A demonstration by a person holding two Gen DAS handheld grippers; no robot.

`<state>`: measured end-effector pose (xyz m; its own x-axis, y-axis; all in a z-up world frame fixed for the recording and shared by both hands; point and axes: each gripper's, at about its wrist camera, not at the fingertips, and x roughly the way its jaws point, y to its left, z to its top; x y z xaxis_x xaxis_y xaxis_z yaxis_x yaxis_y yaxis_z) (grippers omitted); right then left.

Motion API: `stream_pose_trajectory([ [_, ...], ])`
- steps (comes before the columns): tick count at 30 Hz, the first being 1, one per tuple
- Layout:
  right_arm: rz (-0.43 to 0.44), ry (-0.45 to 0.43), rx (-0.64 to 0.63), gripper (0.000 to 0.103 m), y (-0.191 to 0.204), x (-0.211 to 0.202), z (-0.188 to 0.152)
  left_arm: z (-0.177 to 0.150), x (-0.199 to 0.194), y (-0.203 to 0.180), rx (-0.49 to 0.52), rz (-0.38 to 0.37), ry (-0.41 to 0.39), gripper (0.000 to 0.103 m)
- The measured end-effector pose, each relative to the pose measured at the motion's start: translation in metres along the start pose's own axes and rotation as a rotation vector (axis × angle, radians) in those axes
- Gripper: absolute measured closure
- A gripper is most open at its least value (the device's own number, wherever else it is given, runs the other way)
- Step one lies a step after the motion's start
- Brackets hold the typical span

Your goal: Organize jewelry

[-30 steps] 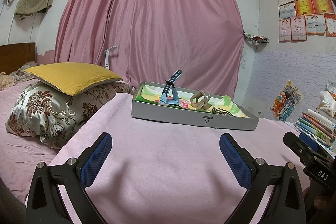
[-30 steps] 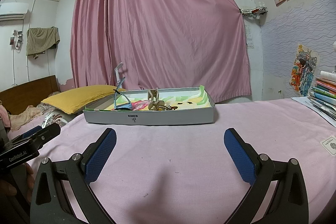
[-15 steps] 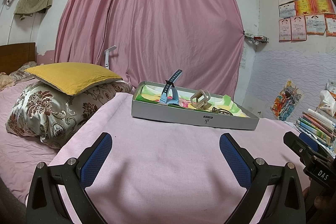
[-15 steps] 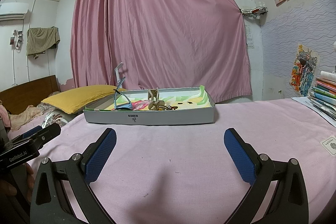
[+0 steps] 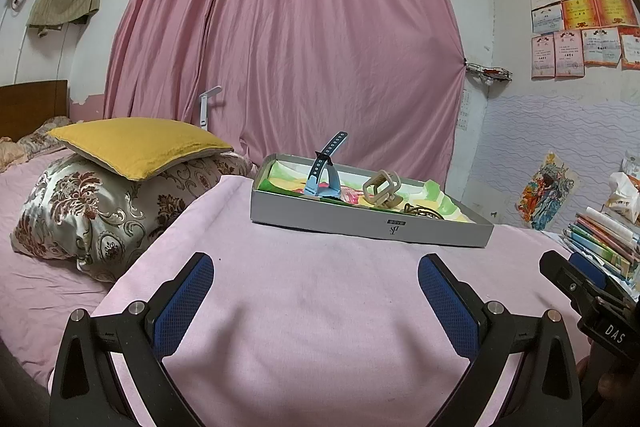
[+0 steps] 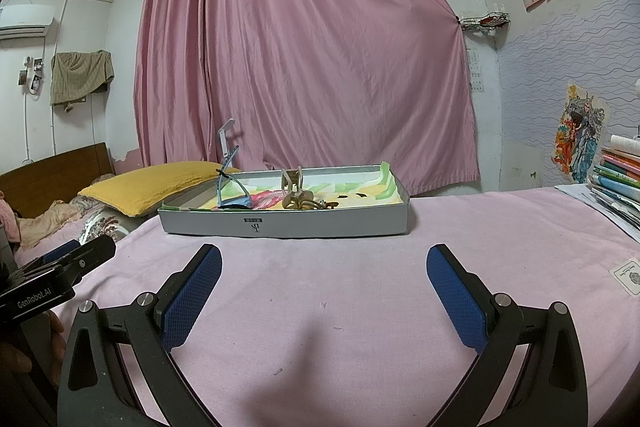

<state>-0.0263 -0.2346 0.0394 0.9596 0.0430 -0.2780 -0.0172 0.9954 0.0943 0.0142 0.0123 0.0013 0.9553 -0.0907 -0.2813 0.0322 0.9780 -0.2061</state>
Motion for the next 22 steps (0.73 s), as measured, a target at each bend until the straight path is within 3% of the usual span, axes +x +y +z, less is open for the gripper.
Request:
stream_pose_trajectory([
  [22, 0.003, 0.003, 0.002, 0.002, 0.0041, -0.0003, -0.0031, 0.0011, -0.0037, 0.0051, 0.031, 0.067, 0.023, 0.000],
])
